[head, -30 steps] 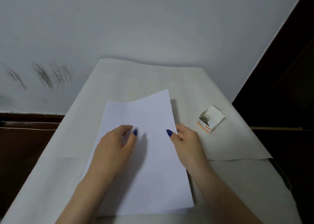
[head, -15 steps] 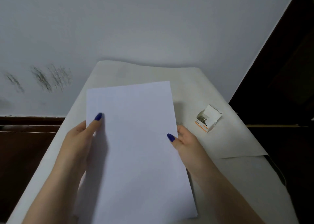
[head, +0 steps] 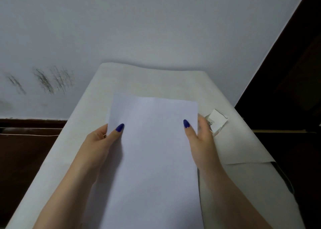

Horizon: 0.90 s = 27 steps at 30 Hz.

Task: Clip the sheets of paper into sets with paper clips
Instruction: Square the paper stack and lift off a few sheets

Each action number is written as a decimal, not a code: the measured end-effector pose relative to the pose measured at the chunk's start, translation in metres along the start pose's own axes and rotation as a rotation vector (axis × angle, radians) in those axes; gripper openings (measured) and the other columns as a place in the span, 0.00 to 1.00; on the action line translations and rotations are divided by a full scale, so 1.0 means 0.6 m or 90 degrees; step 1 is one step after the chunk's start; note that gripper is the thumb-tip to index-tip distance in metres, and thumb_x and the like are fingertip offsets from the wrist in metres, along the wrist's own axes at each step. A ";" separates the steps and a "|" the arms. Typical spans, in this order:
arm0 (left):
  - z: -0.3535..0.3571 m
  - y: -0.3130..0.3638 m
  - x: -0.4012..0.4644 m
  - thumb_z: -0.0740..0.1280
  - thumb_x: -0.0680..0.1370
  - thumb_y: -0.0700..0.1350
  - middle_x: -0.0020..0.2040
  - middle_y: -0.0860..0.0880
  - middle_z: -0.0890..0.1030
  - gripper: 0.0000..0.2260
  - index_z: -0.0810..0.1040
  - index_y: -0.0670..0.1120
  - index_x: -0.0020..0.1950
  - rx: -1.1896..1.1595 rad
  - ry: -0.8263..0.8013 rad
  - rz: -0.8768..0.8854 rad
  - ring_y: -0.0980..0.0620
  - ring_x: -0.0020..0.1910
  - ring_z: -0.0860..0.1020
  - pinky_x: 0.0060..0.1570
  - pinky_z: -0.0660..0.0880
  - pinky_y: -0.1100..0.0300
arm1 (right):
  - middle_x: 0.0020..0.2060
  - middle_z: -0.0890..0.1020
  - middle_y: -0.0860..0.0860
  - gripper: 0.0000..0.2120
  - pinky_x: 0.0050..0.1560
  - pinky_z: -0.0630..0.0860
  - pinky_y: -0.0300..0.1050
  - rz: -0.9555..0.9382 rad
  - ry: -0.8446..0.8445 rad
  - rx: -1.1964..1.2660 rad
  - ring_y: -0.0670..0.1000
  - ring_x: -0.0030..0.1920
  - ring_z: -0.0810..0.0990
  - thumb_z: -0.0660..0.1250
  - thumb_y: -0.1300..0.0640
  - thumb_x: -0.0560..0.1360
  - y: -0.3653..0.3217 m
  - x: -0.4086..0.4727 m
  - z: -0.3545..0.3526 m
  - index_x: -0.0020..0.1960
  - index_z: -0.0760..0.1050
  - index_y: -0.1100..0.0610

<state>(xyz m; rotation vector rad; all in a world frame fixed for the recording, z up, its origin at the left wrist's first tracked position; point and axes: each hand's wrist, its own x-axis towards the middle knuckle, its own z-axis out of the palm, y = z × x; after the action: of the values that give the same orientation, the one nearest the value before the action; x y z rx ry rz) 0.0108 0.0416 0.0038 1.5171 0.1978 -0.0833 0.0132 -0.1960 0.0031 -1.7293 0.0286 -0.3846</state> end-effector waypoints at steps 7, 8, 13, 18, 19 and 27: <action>0.017 0.005 -0.009 0.70 0.73 0.58 0.44 0.41 0.87 0.14 0.85 0.49 0.49 0.028 -0.042 -0.002 0.45 0.36 0.81 0.41 0.73 0.53 | 0.35 0.72 0.37 0.09 0.36 0.68 0.39 -0.072 0.054 0.048 0.51 0.33 0.65 0.61 0.54 0.80 -0.011 0.023 -0.028 0.58 0.72 0.43; 0.017 0.004 -0.009 0.70 0.73 0.58 0.44 0.40 0.86 0.14 0.85 0.48 0.49 0.033 -0.045 -0.003 0.45 0.37 0.80 0.41 0.73 0.53 | 0.41 0.76 0.39 0.08 0.37 0.68 0.43 -0.078 0.062 0.055 0.53 0.35 0.65 0.60 0.55 0.80 -0.010 0.022 -0.027 0.57 0.71 0.44; 0.015 0.002 -0.009 0.70 0.72 0.58 0.43 0.44 0.87 0.15 0.85 0.48 0.49 0.022 -0.058 -0.003 0.46 0.35 0.81 0.39 0.74 0.56 | 0.57 0.76 0.33 0.11 0.49 0.70 0.25 -0.123 0.061 0.053 0.40 0.42 0.75 0.58 0.58 0.81 -0.010 0.022 -0.020 0.60 0.71 0.46; 0.008 0.003 -0.007 0.72 0.67 0.66 0.38 0.37 0.77 0.32 0.77 0.36 0.47 0.016 -0.035 -0.024 0.47 0.39 0.71 0.43 0.63 0.53 | 0.53 0.80 0.42 0.09 0.56 0.72 0.36 -0.080 0.072 0.075 0.45 0.57 0.77 0.59 0.57 0.81 -0.006 0.024 -0.018 0.53 0.75 0.46; 0.005 0.006 -0.006 0.72 0.64 0.68 0.38 0.40 0.74 0.35 0.76 0.35 0.46 0.014 -0.026 -0.035 0.47 0.39 0.69 0.44 0.60 0.52 | 0.54 0.80 0.44 0.08 0.59 0.73 0.42 -0.078 0.067 0.076 0.48 0.58 0.77 0.59 0.57 0.81 -0.007 0.024 -0.016 0.53 0.75 0.47; 0.000 0.009 -0.007 0.73 0.68 0.61 0.32 0.51 0.85 0.15 0.85 0.49 0.38 0.000 0.068 0.011 0.55 0.26 0.80 0.26 0.74 0.64 | 0.50 0.81 0.58 0.07 0.50 0.74 0.53 -0.073 -0.042 0.029 0.58 0.46 0.79 0.59 0.57 0.81 -0.012 0.010 0.002 0.54 0.73 0.48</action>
<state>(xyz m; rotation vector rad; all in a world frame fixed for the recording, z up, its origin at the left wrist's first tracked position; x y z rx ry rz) 0.0079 0.0419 0.0100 1.5246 0.2709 0.0114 0.0178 -0.1946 0.0110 -1.7024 -0.1270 -0.4099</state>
